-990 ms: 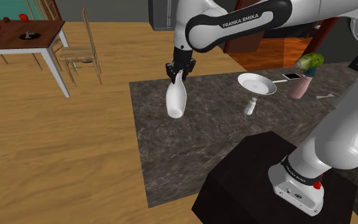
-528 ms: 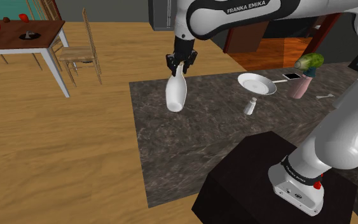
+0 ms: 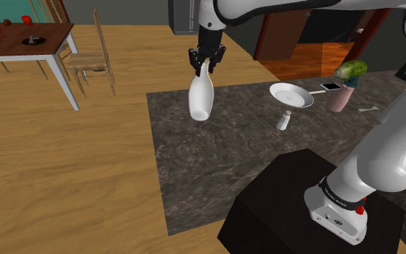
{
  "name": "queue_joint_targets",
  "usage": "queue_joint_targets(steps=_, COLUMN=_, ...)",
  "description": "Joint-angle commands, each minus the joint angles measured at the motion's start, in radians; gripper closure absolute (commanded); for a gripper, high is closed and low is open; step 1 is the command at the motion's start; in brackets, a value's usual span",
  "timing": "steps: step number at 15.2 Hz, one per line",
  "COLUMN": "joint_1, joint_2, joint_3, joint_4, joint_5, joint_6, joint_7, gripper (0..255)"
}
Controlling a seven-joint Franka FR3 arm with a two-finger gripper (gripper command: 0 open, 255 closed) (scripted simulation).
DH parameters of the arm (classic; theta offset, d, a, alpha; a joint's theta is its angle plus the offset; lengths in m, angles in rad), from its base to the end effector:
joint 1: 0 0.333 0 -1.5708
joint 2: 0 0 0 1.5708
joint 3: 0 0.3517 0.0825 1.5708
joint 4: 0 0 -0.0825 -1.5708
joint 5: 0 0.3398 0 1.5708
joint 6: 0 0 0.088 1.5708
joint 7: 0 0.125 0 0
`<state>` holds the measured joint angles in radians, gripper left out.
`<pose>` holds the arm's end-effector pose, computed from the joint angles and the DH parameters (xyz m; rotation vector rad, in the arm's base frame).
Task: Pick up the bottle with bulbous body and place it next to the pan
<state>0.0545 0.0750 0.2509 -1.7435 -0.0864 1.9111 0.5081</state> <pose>0.5349 0.1558 0.5593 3.1028 -0.2789 0.1758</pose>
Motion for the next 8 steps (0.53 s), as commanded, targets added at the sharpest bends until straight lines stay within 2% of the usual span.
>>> queue_joint_targets(steps=1, joint_1=0.001, joint_2=-0.004, joint_3=0.001, joint_4=0.019, joint_5=0.002, joint_6=-0.023, joint_7=-0.001, gripper=255)
queue_joint_targets(steps=8, joint_1=0.002, joint_2=0.001, joint_3=0.002, joint_4=0.119, joint_5=0.002, joint_6=-0.118, joint_7=-0.006, gripper=255)
